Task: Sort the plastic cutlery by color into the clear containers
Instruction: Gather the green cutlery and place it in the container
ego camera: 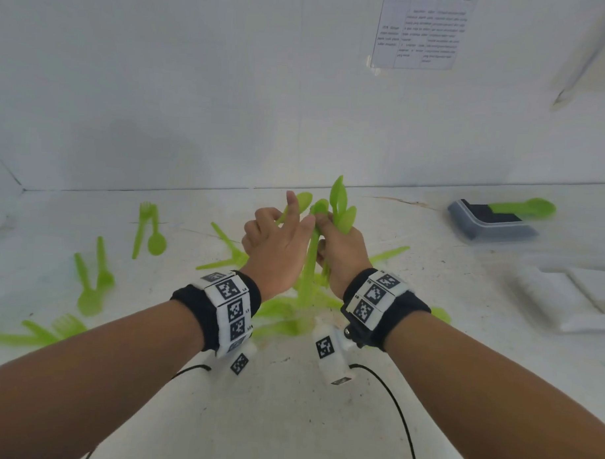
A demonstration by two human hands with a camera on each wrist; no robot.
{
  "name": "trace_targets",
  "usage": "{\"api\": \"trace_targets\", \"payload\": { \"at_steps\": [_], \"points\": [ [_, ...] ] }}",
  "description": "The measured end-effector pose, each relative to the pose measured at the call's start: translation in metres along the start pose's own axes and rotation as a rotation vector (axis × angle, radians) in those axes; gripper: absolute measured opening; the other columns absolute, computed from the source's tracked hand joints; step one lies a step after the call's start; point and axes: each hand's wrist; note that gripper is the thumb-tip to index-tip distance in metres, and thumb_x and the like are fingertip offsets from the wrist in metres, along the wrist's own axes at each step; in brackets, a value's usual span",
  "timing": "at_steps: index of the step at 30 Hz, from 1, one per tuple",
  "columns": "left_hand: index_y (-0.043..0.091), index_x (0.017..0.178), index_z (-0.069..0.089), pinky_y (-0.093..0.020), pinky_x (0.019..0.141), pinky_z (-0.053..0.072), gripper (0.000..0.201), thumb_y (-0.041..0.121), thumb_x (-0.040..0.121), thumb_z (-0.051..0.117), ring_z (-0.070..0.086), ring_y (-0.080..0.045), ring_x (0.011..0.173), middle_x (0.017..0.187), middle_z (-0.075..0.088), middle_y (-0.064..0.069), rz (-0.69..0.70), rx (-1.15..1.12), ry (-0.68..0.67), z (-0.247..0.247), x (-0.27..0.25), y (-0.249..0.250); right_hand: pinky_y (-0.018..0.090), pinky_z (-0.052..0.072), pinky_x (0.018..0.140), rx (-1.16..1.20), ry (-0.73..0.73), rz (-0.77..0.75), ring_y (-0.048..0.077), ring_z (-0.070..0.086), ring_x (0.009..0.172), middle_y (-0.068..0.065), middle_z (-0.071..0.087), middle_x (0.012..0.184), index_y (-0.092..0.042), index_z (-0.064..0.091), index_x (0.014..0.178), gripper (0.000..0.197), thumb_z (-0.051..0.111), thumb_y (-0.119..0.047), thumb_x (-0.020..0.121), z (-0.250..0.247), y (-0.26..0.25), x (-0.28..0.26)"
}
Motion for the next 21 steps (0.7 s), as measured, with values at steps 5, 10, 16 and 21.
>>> {"api": "trace_targets", "payload": {
  "at_steps": [5, 10, 16, 21],
  "points": [
    [0.037, 0.162, 0.008, -0.044, 0.117, 0.013, 0.068, 0.066, 0.101, 0.012, 0.02, -0.02, 0.129, 0.137, 0.026, -0.001, 0.05, -0.087, -0.026, -0.002, -0.007, 0.007, 0.039, 0.055, 0.07, -0.031, -0.004, 0.025, 0.023, 0.063, 0.072, 0.006, 0.066, 0.076, -0.02, 0.076, 0.084, 0.022, 0.065, -0.034, 0.097, 0.004, -0.002, 0.001],
    [0.033, 0.139, 0.049, -0.032, 0.107, 0.038, 0.035, 0.039, 0.105, 0.052, 0.052, -0.01, 0.116, 0.123, 0.052, 0.004, 0.051, -0.6, -0.073, -0.008, -0.011, 0.005, 0.036, 0.045, 0.068, -0.08, 0.025, 0.015, 0.025, 0.053, 0.074, 0.011, 0.06, 0.086, -0.02, 0.076, 0.096, 0.023, 0.064, -0.039, 0.096, -0.006, 0.001, 0.003],
    [0.016, 0.13, 0.041, -0.038, 0.09, 0.057, 0.042, 0.007, 0.095, 0.063, 0.07, -0.028, 0.094, 0.107, 0.067, -0.012, -0.114, -0.88, -0.435, -0.027, 0.009, 0.014, 0.023, 0.053, 0.055, 0.153, -0.209, 0.039, 0.013, 0.068, 0.069, 0.01, 0.072, 0.101, -0.008, 0.07, 0.125, 0.027, 0.063, -0.02, 0.101, -0.009, -0.005, -0.003],
    [0.015, 0.118, 0.047, -0.036, 0.076, 0.047, 0.03, -0.004, 0.094, 0.047, 0.057, -0.024, 0.082, 0.093, 0.06, -0.01, -0.069, -0.924, -0.446, -0.021, 0.013, 0.017, 0.02, 0.047, 0.053, 0.086, -0.187, 0.044, 0.011, 0.045, 0.057, 0.013, 0.058, 0.098, -0.016, 0.074, 0.121, 0.026, 0.07, -0.023, 0.096, -0.012, 0.0, 0.003]
  ]
}}
Point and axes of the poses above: each hand's wrist, its own x-axis towards the middle knuckle, its own z-axis out of the palm, y = z × x
